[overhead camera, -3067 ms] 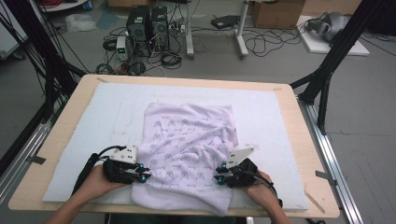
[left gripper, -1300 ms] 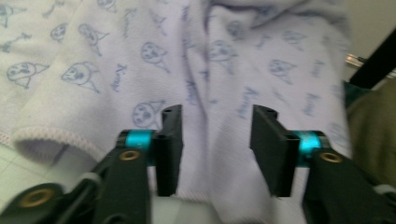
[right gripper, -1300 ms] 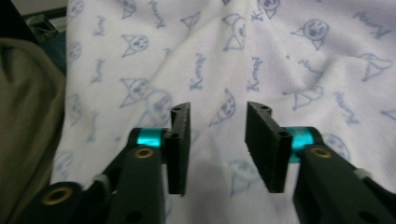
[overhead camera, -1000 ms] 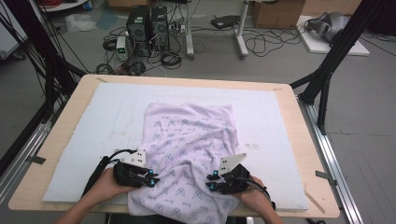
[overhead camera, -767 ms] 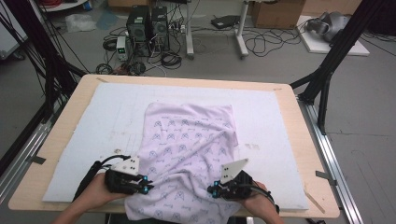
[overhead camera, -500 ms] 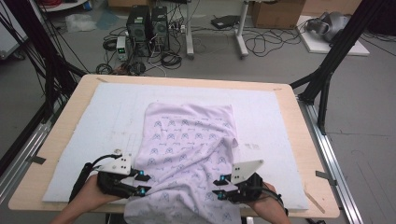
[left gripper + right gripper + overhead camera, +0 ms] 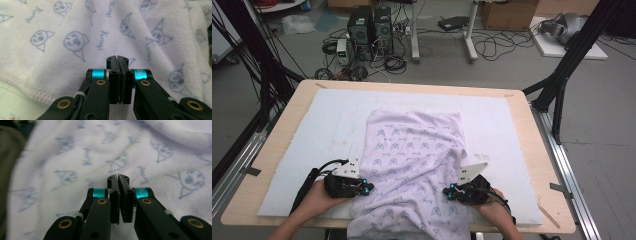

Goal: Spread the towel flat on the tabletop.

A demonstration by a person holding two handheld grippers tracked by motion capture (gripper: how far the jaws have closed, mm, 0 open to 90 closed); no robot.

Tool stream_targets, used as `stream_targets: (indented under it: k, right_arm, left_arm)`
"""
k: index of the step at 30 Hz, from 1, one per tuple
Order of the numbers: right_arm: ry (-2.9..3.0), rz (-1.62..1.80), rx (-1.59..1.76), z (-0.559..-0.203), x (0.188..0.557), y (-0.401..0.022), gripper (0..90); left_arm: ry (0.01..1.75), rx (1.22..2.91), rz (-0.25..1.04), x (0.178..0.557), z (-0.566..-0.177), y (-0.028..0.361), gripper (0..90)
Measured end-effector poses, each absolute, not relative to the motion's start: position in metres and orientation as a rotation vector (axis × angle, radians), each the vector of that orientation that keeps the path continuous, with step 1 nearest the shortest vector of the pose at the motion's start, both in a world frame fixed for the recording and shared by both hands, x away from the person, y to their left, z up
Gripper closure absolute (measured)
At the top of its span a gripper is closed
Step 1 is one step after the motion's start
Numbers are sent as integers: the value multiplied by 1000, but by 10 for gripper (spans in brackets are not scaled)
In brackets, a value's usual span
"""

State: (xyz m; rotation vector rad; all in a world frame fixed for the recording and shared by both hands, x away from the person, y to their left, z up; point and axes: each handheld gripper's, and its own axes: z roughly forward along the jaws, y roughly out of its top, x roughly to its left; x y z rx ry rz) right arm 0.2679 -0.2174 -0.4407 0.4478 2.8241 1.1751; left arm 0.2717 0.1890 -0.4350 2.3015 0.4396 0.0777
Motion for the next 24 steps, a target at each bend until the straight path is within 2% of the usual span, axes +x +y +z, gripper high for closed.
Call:
stream_targets:
  k: [4, 5, 6, 7, 8, 10, 13, 15, 16, 17, 18, 24]
  right_arm:
    - [2869, 1226, 363, -436, 249, -219, 880]
    - [2850, 1270, 351, -432, 243, -221, 869]
    - [2823, 1277, 346, -427, 240, -222, 832]
    - [2799, 1260, 355, -424, 240, -224, 759]
    - [2769, 1224, 377, -421, 241, -225, 691]
    - [2754, 1180, 428, -421, 250, -227, 624]
    - [2754, 1151, 460, -431, 261, -224, 617]
    - [2783, 1111, 470, -438, 264, -221, 679]
    - [2784, 1141, 471, -440, 266, -221, 759]
    - [2794, 1146, 482, -440, 266, -222, 811]
    - [2806, 1148, 466, -440, 265, -222, 869]
    - [2892, 1164, 348, -433, 244, -231, 876]
  left_arm:
    - [430, 2260, 85, 256, -425, 201, 876]
    - [434, 2262, 96, 254, -423, 204, 846]
    - [462, 2259, 117, 253, -422, 206, 758]
    - [491, 2262, 130, 253, -422, 207, 656]
    - [501, 2256, 128, 255, -422, 207, 623]
    - [516, 2269, 134, 258, -425, 205, 573]
    - [502, 2294, 126, 261, -434, 194, 611]
    - [466, 2306, 140, 262, -437, 190, 728]
    - [469, 2308, 121, 263, -437, 189, 820]
    - [467, 2310, 116, 264, -437, 190, 848]
    - [473, 2303, 110, 264, -437, 190, 861]
    - [487, 2270, 125, 254, -427, 210, 865]
